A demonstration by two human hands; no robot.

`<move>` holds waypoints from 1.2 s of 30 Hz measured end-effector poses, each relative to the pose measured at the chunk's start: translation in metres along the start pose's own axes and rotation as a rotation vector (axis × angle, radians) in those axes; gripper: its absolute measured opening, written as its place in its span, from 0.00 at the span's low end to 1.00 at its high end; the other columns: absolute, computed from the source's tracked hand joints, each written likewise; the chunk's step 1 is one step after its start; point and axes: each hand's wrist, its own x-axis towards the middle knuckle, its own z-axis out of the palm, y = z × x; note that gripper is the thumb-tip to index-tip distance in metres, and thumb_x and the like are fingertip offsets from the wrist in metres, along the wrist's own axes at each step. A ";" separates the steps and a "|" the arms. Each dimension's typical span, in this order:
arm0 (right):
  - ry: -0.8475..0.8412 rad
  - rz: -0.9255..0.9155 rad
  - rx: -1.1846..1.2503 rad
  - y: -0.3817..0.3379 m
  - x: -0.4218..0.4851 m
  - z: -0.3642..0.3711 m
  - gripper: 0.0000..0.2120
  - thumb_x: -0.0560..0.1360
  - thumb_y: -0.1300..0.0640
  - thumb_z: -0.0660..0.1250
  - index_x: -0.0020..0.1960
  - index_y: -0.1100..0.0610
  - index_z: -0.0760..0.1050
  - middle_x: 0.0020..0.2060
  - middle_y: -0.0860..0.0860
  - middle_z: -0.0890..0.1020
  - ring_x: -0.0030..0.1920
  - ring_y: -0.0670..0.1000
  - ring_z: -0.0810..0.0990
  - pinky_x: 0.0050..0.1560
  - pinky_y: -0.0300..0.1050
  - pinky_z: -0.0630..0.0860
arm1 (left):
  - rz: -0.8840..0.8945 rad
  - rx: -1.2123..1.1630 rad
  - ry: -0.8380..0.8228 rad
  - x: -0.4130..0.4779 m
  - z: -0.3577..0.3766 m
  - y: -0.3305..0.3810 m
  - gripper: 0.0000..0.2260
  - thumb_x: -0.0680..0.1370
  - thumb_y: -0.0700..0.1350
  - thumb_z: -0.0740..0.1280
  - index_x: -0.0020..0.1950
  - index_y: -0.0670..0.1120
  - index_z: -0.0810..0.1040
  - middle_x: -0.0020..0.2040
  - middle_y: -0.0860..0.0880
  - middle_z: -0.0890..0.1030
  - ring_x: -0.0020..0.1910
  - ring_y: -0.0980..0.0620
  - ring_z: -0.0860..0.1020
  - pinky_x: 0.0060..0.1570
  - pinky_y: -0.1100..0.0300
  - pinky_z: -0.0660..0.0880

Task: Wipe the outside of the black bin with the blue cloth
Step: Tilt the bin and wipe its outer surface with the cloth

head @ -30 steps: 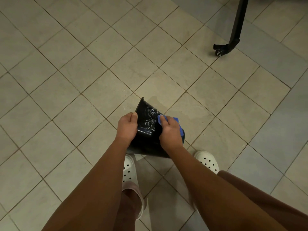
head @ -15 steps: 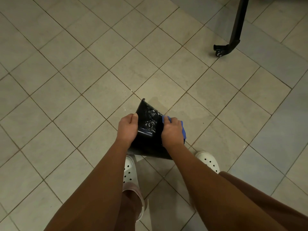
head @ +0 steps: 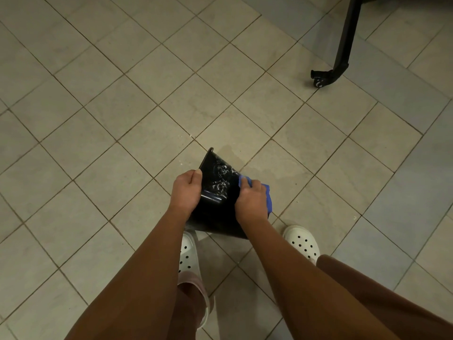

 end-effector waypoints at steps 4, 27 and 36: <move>0.078 -0.081 0.040 -0.004 -0.017 0.010 0.28 0.76 0.63 0.60 0.74 0.57 0.57 0.68 0.57 0.63 0.67 0.55 0.61 0.69 0.46 0.59 | 0.014 0.006 -0.011 0.000 0.001 0.000 0.18 0.83 0.48 0.58 0.48 0.33 0.76 0.43 0.33 0.80 0.41 0.42 0.77 0.48 0.46 0.76; 0.158 -0.207 0.077 0.023 -0.021 0.014 0.28 0.77 0.60 0.61 0.75 0.56 0.56 0.73 0.57 0.60 0.75 0.57 0.52 0.73 0.62 0.50 | -0.049 -0.073 -0.002 -0.001 0.005 0.006 0.16 0.83 0.48 0.56 0.49 0.38 0.77 0.44 0.40 0.80 0.43 0.46 0.77 0.47 0.52 0.74; 0.193 -0.489 0.186 0.003 -0.038 0.032 0.37 0.66 0.73 0.69 0.71 0.56 0.63 0.69 0.58 0.68 0.72 0.60 0.60 0.69 0.64 0.55 | -0.020 -0.033 -0.053 -0.001 0.000 0.003 0.17 0.83 0.46 0.56 0.49 0.35 0.77 0.44 0.35 0.80 0.41 0.46 0.76 0.42 0.55 0.73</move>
